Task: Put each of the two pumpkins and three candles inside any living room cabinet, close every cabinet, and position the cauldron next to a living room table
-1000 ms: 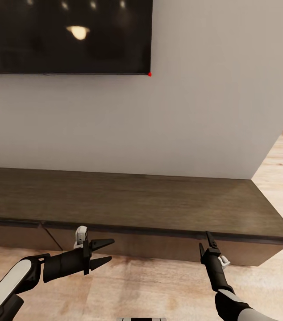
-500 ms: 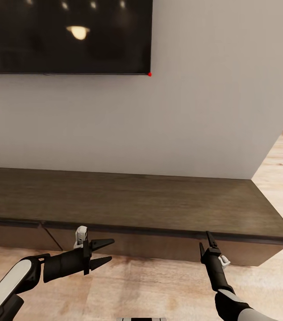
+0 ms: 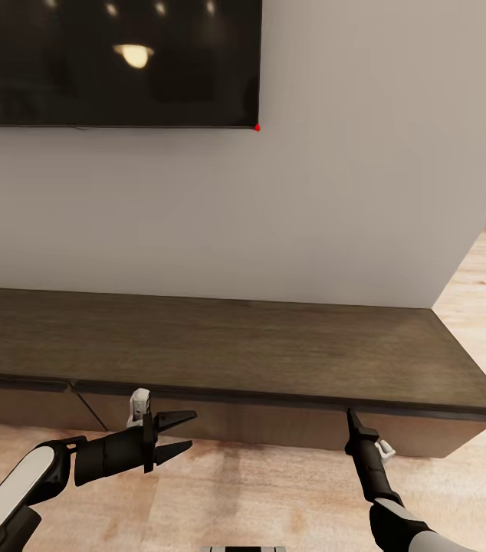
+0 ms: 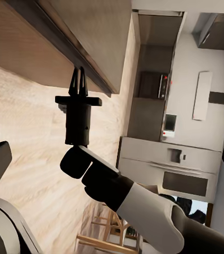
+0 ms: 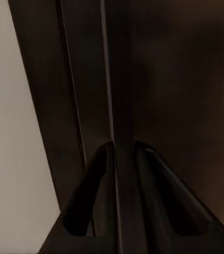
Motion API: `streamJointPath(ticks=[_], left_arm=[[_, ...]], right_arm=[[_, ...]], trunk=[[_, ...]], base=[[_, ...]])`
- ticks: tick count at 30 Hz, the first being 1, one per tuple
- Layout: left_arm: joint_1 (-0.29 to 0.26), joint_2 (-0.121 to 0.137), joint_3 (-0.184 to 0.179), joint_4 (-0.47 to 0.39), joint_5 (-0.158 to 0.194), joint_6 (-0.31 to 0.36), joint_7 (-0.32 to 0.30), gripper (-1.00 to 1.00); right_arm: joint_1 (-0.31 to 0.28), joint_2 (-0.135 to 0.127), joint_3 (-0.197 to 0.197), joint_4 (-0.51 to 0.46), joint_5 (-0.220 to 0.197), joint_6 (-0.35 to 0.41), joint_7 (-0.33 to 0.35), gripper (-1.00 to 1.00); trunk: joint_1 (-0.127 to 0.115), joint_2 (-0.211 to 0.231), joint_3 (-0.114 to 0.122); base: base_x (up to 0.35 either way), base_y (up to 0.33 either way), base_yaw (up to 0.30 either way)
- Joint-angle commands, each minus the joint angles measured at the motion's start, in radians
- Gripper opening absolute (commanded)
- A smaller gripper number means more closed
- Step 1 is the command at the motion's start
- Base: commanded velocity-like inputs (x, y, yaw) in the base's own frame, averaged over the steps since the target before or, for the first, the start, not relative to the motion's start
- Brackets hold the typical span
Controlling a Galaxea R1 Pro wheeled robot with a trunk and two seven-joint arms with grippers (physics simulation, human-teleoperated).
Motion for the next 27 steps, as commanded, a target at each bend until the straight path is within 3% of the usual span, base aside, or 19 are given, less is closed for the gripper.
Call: streamJointPath(ticks=[1,27], left_arm=[[-0.001,0.001,-0.001,0.000,0.006,0.001,0.005,1.00],[-0.001,0.001,-0.002,0.000,0.006,0.001,0.005,1.00]], right_arm=[[-0.002,0.000,0.000,-0.003,-0.012,0.015,0.019,-1.00],[-0.002,0.001,0.000,-0.003,-0.012,0.015,0.019,-1.00]], trunk=[[0.000,0.000,-0.001],[0.000,0.000,-0.001]], base=[[0.000,0.000,0.000],[-0.027,0.000,0.000]])
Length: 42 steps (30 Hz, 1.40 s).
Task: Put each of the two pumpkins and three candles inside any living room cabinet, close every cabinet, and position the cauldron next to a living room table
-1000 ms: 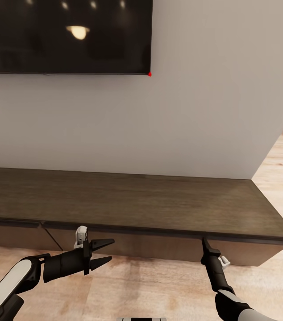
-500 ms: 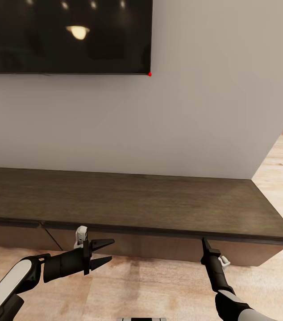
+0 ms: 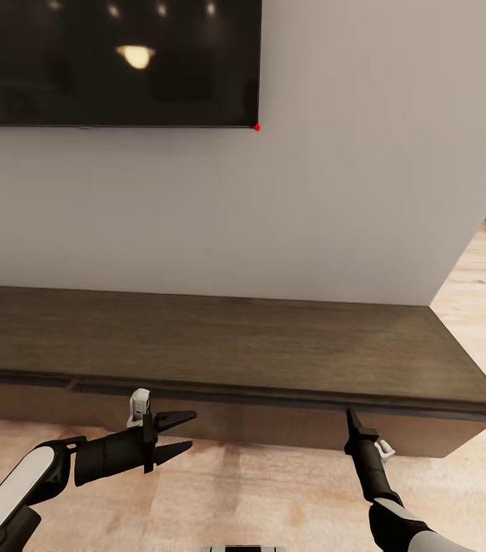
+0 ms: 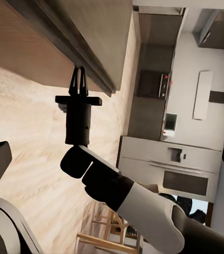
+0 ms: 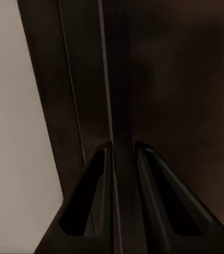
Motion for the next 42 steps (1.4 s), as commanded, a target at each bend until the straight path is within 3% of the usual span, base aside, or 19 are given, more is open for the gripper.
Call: streamJointPath(ticks=[1,42], left_arm=[[0.000,0.000,-0.002,0.000,0.007,0.001,0.005,1.00],[0.000,0.001,-0.002,0.000,0.007,0.001,0.004,1.00]], right_arm=[[-0.001,0.000,0.001,-0.001,-0.011,0.013,0.023,-1.00],[-0.001,0.000,0.001,-0.001,-0.011,0.013,0.023,-1.00]], trunk=[[-0.001,0.000,-0.001],[-0.001,0.000,-0.001]], base=[[-0.060,0.000,0.000],[-0.157,0.000,0.000]])
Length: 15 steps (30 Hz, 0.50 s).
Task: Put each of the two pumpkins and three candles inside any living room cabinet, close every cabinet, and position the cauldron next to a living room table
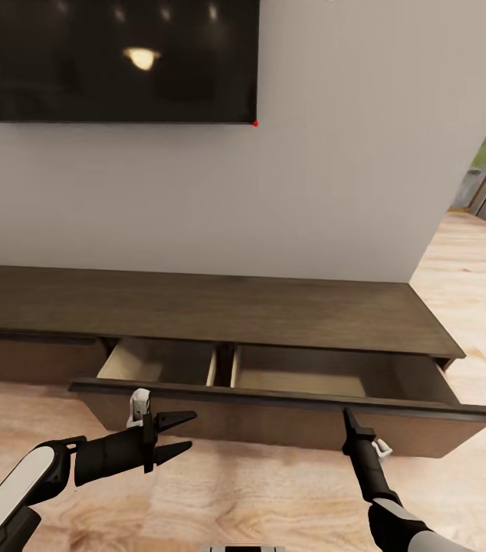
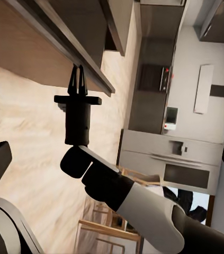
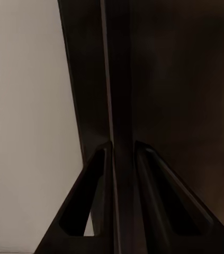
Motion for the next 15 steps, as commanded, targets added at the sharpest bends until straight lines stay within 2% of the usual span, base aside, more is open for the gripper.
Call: streamJointPath(ticks=[1,12,15], left_arm=[[0.000,0.001,-0.001,0.000,0.006,0.001,0.005,1.00],[0.000,0.001,0.001,0.001,0.006,0.001,0.005,1.00],[0.000,0.001,0.001,0.001,0.006,0.001,0.005,1.00]], right_arm=[[-0.001,0.000,-0.033,-0.001,-0.015,0.013,0.021,-1.00],[-0.001,0.000,-0.033,-0.001,-0.015,0.013,0.021,-1.00],[-0.001,0.000,-0.032,-0.001,-0.015,0.013,0.021,-1.00]], trunk=[[-0.001,0.000,-0.001],[-0.001,0.000,-0.001],[-0.001,0.000,-0.001]], base=[[-0.201,0.000,0.000],[-0.182,0.000,0.000],[-0.061,0.000,0.000]])
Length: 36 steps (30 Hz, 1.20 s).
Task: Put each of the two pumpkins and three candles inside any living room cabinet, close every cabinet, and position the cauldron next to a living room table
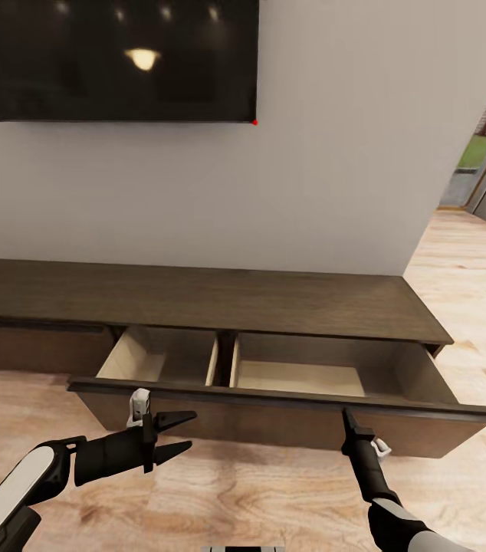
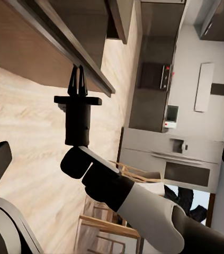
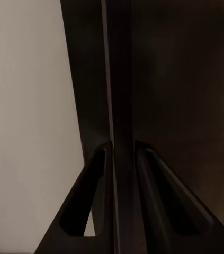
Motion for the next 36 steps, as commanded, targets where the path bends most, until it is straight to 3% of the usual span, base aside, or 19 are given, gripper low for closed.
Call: streamJointPath(ticks=[1,36], left_arm=[[0.000,0.001,-0.001,0.000,0.006,0.001,0.004,1.00],[0.000,0.001,-0.001,0.000,0.006,0.001,0.005,1.00]], right_arm=[[-0.002,0.000,-0.044,-0.001,-0.017,0.012,0.019,-1.00],[-0.002,0.000,-0.045,-0.001,-0.017,0.012,0.019,-1.00]], trunk=[[0.000,0.000,-0.001],[0.000,0.000,-0.001]], base=[[-0.020,0.000,0.000],[-0.077,0.000,0.000]])
